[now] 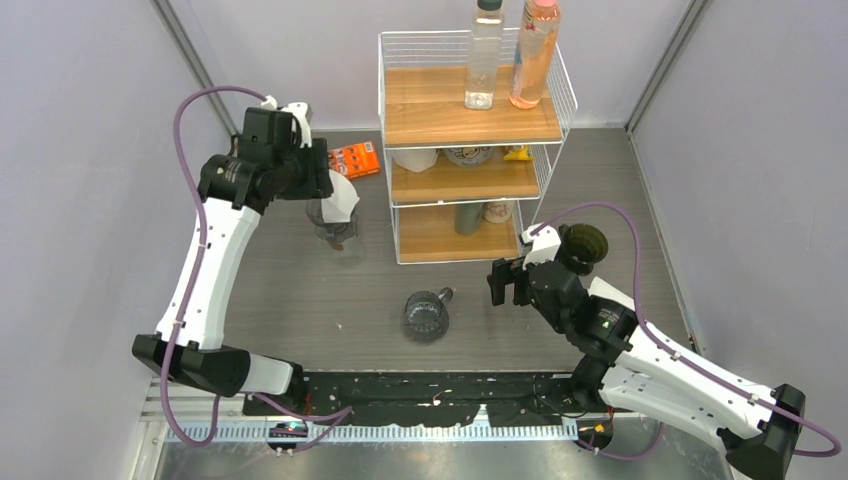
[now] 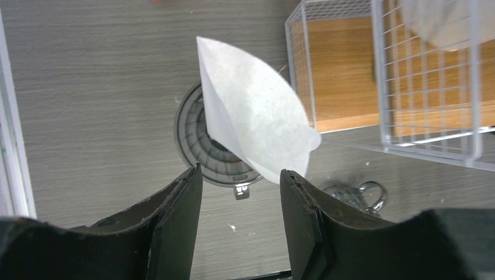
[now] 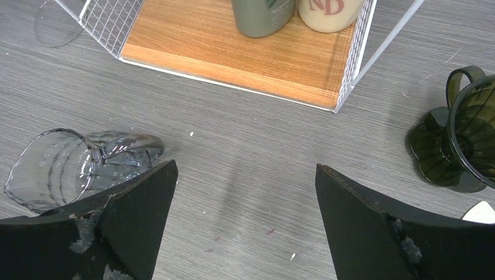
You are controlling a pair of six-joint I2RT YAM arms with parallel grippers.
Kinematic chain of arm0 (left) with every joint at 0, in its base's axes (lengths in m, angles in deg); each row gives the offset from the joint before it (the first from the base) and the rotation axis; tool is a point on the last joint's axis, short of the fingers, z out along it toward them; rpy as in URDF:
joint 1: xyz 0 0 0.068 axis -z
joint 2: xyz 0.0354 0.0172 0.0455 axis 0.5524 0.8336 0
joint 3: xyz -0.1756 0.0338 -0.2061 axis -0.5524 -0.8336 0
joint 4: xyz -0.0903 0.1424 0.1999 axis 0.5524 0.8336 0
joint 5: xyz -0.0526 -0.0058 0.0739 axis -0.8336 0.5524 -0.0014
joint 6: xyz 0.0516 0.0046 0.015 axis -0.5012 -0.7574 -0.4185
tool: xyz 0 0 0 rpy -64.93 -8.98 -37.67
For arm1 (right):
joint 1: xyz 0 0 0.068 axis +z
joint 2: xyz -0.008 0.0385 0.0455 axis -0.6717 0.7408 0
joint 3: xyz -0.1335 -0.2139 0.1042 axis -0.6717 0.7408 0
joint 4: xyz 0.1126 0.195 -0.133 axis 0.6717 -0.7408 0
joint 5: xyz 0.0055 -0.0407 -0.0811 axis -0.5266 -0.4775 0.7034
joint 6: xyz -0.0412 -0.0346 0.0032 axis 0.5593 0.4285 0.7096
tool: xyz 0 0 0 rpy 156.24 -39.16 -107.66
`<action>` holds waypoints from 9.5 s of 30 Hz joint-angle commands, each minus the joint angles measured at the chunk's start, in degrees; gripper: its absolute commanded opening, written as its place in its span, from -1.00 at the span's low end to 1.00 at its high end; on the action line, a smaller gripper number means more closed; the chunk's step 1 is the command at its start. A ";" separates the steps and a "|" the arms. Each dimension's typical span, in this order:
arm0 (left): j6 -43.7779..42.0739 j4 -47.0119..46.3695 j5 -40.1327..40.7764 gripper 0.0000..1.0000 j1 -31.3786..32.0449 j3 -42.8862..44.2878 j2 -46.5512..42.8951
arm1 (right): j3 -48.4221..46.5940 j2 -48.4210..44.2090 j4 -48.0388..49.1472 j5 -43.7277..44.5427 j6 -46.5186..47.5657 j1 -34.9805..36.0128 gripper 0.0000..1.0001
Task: Place the coffee filter in the dripper
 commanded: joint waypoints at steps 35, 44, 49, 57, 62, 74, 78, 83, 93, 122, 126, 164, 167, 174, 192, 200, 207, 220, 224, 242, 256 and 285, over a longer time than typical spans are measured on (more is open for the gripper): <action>6.06 2.33 10.08 -0.58 3.89 2.04 7.46 | 0.26 0.55 1.23 3.76 -0.13 -0.20 0.91; 5.98 1.38 9.38 -0.58 3.89 0.76 8.31 | 0.19 0.96 0.88 4.26 -0.32 -0.25 0.91; 6.24 -0.34 7.31 -0.59 3.89 1.08 10.02 | 0.16 1.02 0.84 4.56 -0.30 -0.25 0.91; 9.08 1.89 9.86 -0.64 3.89 4.16 14.25 | 0.19 1.00 0.66 4.74 -0.31 -0.22 0.91; 10.80 1.96 10.68 -0.63 3.90 3.80 14.90 | 0.20 1.23 0.69 4.92 -0.24 -0.25 0.91; 11.88 1.34 11.23 -0.58 3.90 1.39 15.86 | 0.21 1.48 0.64 5.18 -0.22 -0.25 0.91; 11.15 1.21 11.23 -0.58 3.89 0.26 15.63 | 0.15 1.60 0.58 5.30 -0.22 -0.24 0.91; 10.23 -0.04 10.52 -0.59 3.89 -1.59 15.28 | 0.14 1.58 0.55 5.38 -0.24 -0.26 0.91; 7.76 -2.08 9.05 -0.58 3.89 -2.74 15.99 | 0.12 1.69 0.42 5.49 -0.27 -0.24 0.91; 5.97 -2.33 7.63 -0.12 3.90 -5.55 14.37 | -0.02 2.42 0.39 5.41 0.04 -0.23 0.91; 6.08 -2.14 7.65 -0.03 3.89 -5.77 14.17 | 0.02 2.42 0.38 5.38 0.04 -0.25 0.91; 5.75 -4.22 8.08 -0.27 3.89 -8.35 14.02 | -0.21 3.00 0.43 5.26 0.17 -0.24 0.91; 5.71 -4.29 8.08 -0.27 3.89 -8.71 14.32 | -0.15 3.06 0.38 5.23 0.19 -0.25 0.91; 5.23 -5.15 8.18 -0.27 3.89 -10.05 14.77 | -0.18 3.14 0.38 5.26 0.09 -0.24 0.91; 6.09 -5.39 8.52 -0.25 3.89 -9.14 12.12 | -0.27 3.92 0.38 5.37 0.22 -0.25 0.91; 6.42 -6.09 8.26 -0.23 3.89 -7.45 9.49 | -0.34 3.83 0.37 5.32 0.22 -0.23 0.91; 6.52 -5.61 8.01 -0.14 3.90 -6.00 8.79 | -0.28 3.44 0.37 5.36 0.22 -0.25 0.91; 6.99 -1.96 11.16 0.17 3.98 0.30 2.60 | -0.29 2.91 0.41 5.64 0.22 -0.24 0.91; 7.74 -3.33 9.97 0.84 3.97 -0.26 -4.28 | -0.30 2.33 0.50 6.00 0.17 -0.24 0.91; 18.18 -21.75 -1.56 0.99 3.98 -43.98 -50.48 | -3.19 -2.08 -7.74 10.12 -7.21 -0.49 0.91; 23.36 -32.74 -12.44 0.99 3.98 -64.57 -51.79 | -4.85 -5.35 -16.54 13.14 -17.33 -4.35 0.91; 20.31 -34.44 -5.13 0.99 3.98 -70.15 -59.21 | -9.65 24.79 0.97 -7.42 -12.45 -54.68 0.98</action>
